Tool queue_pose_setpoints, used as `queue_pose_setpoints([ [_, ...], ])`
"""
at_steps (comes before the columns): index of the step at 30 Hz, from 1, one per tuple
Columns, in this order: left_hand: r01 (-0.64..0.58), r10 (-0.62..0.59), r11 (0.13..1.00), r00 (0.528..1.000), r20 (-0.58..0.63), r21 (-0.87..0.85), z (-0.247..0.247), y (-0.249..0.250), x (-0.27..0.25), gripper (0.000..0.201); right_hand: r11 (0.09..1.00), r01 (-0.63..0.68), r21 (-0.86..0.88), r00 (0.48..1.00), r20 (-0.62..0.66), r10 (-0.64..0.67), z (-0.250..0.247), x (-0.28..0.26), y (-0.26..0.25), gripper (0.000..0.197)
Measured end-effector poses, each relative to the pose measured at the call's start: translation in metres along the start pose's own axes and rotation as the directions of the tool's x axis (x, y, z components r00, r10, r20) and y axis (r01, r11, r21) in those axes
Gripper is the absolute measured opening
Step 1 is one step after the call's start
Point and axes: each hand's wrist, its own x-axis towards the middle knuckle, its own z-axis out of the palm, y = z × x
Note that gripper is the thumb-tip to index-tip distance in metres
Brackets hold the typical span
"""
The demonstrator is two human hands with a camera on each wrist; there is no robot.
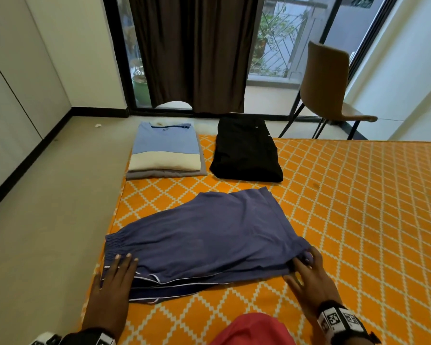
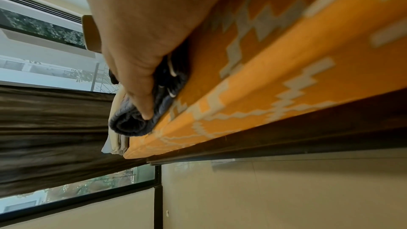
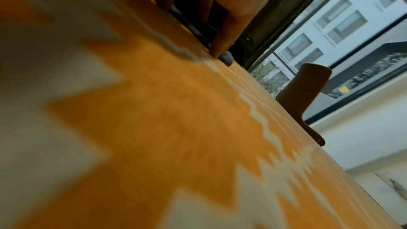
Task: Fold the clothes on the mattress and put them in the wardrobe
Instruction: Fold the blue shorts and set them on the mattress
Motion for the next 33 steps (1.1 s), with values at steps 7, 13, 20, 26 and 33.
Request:
queue_pose_setpoints([
  [7, 0.014, -0.009, 0.999, 0.990, 0.141, -0.035, -0.017, -0.012, 0.002, 0.113, 0.997, -0.026, -0.079, 0.982, 0.182, 0.040, -0.016, 0.016, 0.002, 0.076],
  [13, 0.029, 0.000, 0.995, 0.959, 0.283, -0.098, -0.017, -0.025, -0.012, 0.111, 0.959, 0.135, -0.247, 0.972, 0.220, -0.080, -0.009, -0.009, 0.008, 0.046],
  [20, -0.013, 0.025, 0.999, 0.919, 0.394, -0.033, -0.026, -0.021, -0.009, 0.070, 0.923, 0.108, -0.370, 0.960, 0.279, 0.000, -0.013, 0.023, -0.004, 0.018],
  [26, -0.083, 0.037, 0.990, 0.931, 0.363, 0.111, -0.031, -0.013, -0.003, 0.082, 0.917, 0.204, -0.344, 0.953, 0.282, -0.106, -0.019, 0.021, 0.008, 0.049],
  [33, 0.012, 0.005, 0.996, 0.980, 0.201, -0.084, -0.079, 0.012, -0.001, 0.064, 0.957, -0.014, -0.289, 0.998, 0.057, 0.031, -0.057, -0.016, -0.032, 0.039],
])
